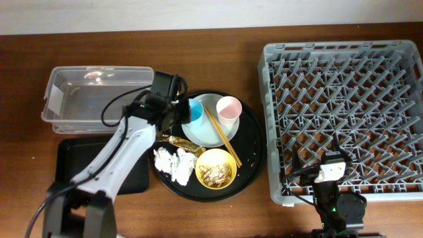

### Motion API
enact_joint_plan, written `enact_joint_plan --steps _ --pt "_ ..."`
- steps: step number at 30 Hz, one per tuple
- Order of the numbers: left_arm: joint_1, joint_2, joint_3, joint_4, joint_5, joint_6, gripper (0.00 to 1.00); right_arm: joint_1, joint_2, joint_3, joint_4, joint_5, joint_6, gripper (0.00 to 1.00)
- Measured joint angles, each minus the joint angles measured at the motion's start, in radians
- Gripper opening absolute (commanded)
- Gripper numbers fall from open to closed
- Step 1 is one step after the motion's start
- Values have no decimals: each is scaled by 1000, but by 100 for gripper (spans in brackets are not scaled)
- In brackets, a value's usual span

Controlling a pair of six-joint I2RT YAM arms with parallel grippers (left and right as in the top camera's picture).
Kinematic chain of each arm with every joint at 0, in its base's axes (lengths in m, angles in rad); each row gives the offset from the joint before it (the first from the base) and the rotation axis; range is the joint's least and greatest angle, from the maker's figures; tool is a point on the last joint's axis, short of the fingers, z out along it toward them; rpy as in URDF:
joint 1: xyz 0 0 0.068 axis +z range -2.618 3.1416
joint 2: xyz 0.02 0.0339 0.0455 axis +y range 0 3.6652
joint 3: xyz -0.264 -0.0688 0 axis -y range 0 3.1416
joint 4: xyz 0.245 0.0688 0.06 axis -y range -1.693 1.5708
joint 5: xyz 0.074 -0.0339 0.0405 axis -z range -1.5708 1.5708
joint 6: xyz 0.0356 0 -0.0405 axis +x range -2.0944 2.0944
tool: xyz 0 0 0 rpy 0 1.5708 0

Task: Sort waste into correct bins and load items into the dishwasher rack
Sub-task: 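Move the left gripper over the tray and grasp the blue cup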

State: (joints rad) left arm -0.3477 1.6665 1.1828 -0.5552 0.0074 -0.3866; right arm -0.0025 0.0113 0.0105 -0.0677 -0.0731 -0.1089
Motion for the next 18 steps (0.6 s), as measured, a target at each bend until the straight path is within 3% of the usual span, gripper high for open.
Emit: enact_joint_plan --steps 3,5,10,11,15,18 --pt "0 37 0 11 -3 0 45 0 0 0 0 0 0 98" --pt "0 66 0 29 -8 0 27 0 0 0 0 0 0 98" --pt "0 92 0 39 -12 -7 25 0 0 0 0 0 0 98" --pt "0 92 0 43 -13 -7 16 0 0 0 0 0 0 98" --pt "0 92 0 49 -13 -11 3 0 0 0 0 0 0 98" --pt "0 92 0 48 -14 -16 1 0 0 0 0 0 0 98"
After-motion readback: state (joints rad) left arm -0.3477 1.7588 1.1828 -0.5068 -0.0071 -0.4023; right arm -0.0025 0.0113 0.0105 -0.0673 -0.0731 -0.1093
